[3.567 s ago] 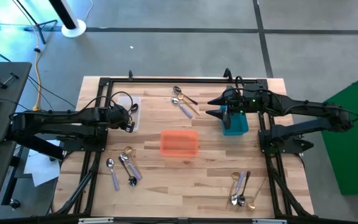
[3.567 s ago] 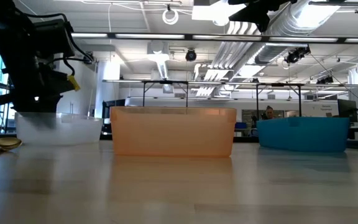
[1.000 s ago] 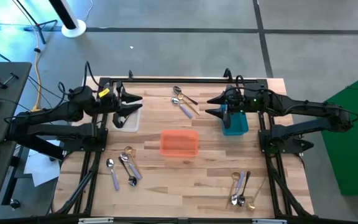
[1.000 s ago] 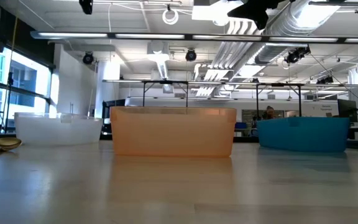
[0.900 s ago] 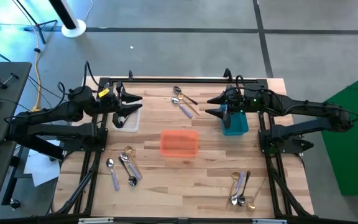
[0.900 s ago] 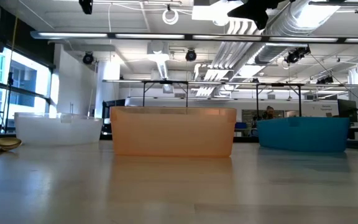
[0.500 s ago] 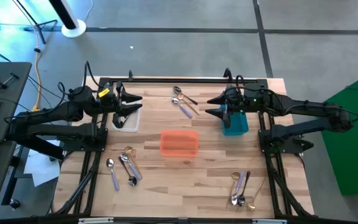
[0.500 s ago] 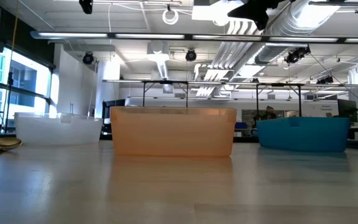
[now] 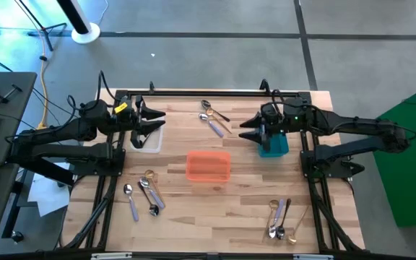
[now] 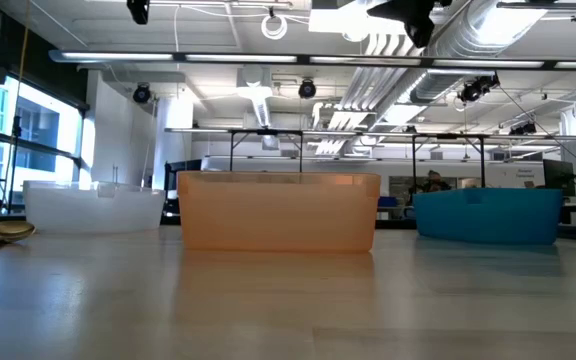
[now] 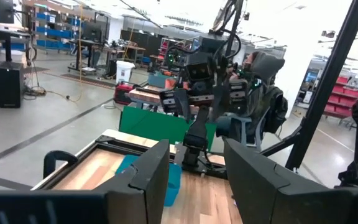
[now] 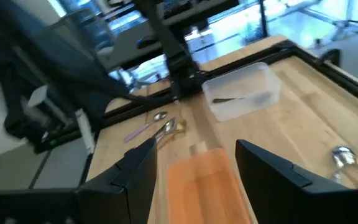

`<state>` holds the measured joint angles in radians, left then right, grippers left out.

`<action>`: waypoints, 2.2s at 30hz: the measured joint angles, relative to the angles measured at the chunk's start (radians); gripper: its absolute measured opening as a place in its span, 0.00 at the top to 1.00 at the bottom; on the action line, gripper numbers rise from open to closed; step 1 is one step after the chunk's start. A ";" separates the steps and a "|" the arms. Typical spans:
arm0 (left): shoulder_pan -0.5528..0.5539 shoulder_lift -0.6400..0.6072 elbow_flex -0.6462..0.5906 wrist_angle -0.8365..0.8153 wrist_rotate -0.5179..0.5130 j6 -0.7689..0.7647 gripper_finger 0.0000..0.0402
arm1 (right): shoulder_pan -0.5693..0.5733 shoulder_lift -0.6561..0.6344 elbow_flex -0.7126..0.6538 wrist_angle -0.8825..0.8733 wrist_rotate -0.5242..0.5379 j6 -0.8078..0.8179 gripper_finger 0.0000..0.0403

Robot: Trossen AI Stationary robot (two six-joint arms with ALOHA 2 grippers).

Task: Sort silverware by color (type)
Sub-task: Put the right black spoon into the white bin

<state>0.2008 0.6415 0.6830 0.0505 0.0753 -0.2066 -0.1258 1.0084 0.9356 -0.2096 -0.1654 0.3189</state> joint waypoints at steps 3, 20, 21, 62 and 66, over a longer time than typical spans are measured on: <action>0.000 0.000 0.000 0.000 0.000 0.000 0.64 | 0.037 0.000 0.000 -0.040 -0.058 0.070 0.50; 0.000 0.000 0.000 0.004 -0.007 -0.122 0.64 | 0.530 0.000 -0.001 -0.430 0.103 0.917 0.50; 0.000 0.000 0.000 0.004 -0.007 -0.141 0.64 | 0.564 0.000 -0.001 -0.430 0.139 0.979 0.50; 0.000 0.000 0.001 0.000 0.016 -0.200 0.64 | 0.985 0.615 -0.002 -0.472 -0.083 1.911 0.50; 0.000 0.000 0.001 0.000 0.016 -0.211 0.64 | 0.985 0.628 -0.002 -0.506 -0.087 1.925 0.52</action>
<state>0.2012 0.6415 0.6842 0.0509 0.0912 -0.4173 0.8593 1.6364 0.9337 -0.7154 -0.2522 2.2440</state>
